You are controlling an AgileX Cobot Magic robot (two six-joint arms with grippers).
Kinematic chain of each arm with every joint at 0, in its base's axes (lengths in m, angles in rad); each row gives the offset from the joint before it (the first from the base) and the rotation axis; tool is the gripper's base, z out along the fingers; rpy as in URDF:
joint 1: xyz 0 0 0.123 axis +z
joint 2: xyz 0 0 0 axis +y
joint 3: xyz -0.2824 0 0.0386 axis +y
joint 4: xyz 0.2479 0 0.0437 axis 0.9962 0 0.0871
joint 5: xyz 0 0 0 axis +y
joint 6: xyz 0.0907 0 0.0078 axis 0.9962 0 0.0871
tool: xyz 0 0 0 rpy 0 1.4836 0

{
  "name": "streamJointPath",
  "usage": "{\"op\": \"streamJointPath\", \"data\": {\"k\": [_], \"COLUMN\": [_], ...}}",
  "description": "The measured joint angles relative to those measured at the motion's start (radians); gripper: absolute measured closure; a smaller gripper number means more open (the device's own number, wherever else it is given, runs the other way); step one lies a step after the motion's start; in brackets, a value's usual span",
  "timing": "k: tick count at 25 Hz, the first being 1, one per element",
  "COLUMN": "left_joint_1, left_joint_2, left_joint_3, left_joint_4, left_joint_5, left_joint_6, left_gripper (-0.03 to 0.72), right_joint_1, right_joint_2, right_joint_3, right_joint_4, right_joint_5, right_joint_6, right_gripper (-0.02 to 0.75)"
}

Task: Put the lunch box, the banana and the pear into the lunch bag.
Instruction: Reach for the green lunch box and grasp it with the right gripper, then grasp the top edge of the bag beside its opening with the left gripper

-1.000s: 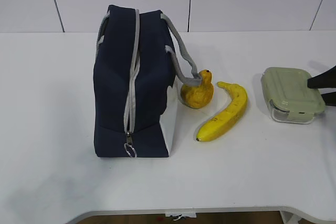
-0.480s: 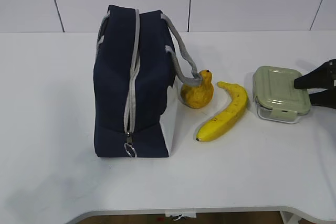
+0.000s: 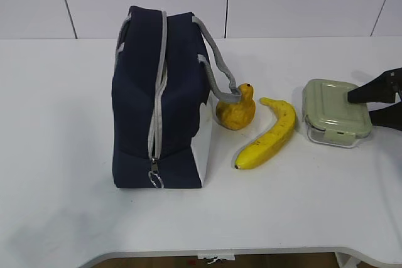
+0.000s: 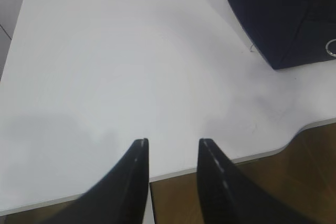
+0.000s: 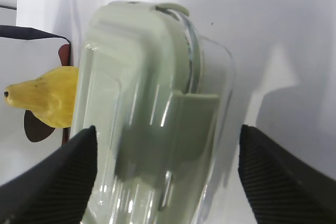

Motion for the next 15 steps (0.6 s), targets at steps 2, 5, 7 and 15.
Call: {"op": "streamJointPath", "data": {"k": [2, 5, 7, 15], "left_joint_1": [0.000, 0.000, 0.000, 0.000], "left_joint_2": [0.000, 0.000, 0.000, 0.000], "left_joint_3": [0.000, 0.000, 0.000, 0.000], "left_joint_4": [0.000, 0.000, 0.000, 0.000], "left_joint_5": [0.000, 0.000, 0.000, 0.000], "left_joint_6": [0.000, 0.000, 0.000, -0.002], "left_gripper": [0.445, 0.445, 0.445, 0.445], "right_joint_1": [0.000, 0.000, 0.000, 0.000], "right_joint_2": [0.000, 0.002, 0.007, 0.020], "right_joint_3": [0.000, 0.000, 0.000, 0.000], "right_joint_4": [0.000, 0.000, 0.000, 0.000], "right_joint_5": [-0.002, -0.002, -0.002, -0.002], "right_joint_6": [0.000, 0.000, 0.000, 0.004], "right_gripper": [0.109, 0.116, 0.120, 0.140]}}
